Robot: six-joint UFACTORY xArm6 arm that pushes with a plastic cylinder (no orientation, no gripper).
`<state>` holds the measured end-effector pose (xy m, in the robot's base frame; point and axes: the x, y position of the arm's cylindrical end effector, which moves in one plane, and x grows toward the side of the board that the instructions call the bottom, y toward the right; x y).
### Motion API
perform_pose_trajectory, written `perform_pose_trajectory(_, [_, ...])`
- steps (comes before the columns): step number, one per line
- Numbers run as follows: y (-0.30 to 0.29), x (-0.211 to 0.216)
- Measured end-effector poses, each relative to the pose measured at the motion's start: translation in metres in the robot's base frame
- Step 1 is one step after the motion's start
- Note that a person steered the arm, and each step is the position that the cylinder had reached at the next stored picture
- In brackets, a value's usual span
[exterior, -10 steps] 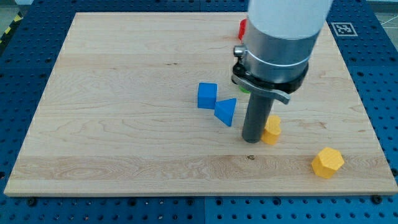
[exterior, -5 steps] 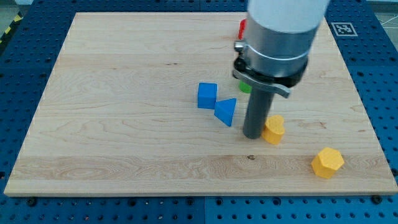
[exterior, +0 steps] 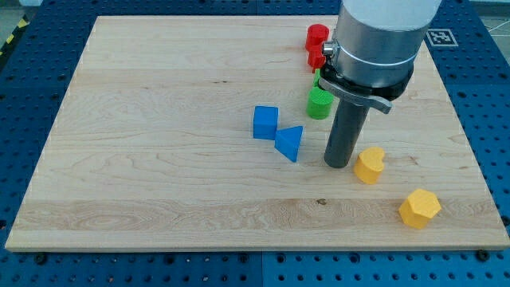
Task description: Slide the yellow heart closer to the yellow hexagon
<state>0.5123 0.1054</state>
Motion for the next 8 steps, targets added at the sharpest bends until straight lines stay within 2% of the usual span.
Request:
perform_pose_trajectory(4, [0.022,0.035])
perform_pose_trajectory(8, [0.044,0.013])
